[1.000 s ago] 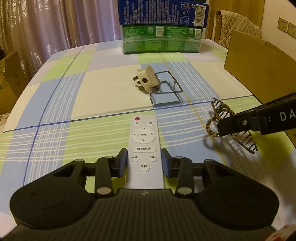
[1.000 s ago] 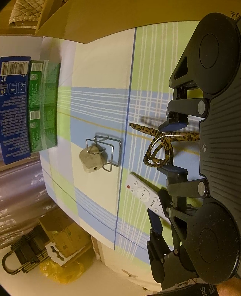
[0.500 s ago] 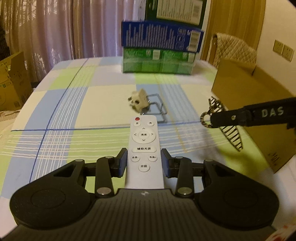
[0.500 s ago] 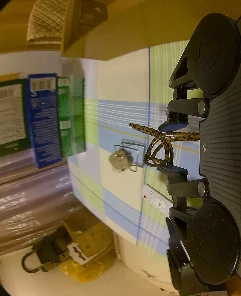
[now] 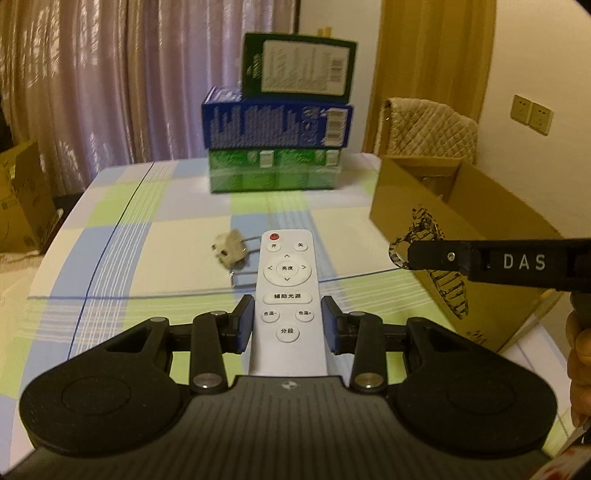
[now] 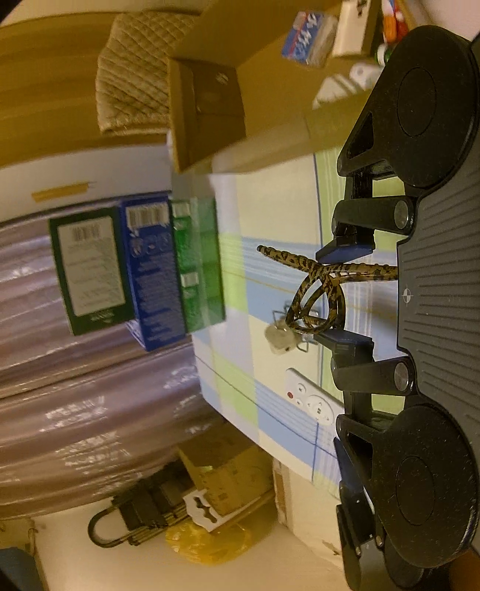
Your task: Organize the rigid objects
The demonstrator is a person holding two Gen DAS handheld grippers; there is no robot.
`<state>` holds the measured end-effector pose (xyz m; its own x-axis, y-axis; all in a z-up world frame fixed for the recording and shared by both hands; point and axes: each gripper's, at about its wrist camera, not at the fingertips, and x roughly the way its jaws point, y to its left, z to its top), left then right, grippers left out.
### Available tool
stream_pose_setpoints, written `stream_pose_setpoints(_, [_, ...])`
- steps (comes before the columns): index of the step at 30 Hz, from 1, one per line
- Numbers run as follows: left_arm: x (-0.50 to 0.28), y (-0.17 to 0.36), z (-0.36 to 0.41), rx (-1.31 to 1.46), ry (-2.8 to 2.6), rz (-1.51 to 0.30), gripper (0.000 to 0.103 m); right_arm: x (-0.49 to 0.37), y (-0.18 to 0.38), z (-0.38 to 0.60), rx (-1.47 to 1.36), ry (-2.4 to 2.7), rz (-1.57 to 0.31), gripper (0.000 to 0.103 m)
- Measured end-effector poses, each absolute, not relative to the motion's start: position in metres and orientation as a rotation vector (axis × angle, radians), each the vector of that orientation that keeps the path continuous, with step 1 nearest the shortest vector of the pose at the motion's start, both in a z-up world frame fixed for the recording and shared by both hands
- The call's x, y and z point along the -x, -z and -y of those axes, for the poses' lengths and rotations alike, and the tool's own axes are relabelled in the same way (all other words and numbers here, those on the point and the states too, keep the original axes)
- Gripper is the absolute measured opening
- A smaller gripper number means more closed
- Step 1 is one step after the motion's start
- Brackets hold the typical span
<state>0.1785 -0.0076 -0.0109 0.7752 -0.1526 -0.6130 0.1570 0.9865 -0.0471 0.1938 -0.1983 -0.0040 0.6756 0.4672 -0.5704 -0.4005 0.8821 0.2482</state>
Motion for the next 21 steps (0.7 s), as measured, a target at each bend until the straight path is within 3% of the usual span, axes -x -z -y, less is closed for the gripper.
stream_pose_setpoints(21, [-0.165, -0.031, 0.091, -0.099, 0.263, -0.616, 0.033, -0.181, -0.044, 0.308, -0.091, -0.359, -0.590, 0.035])
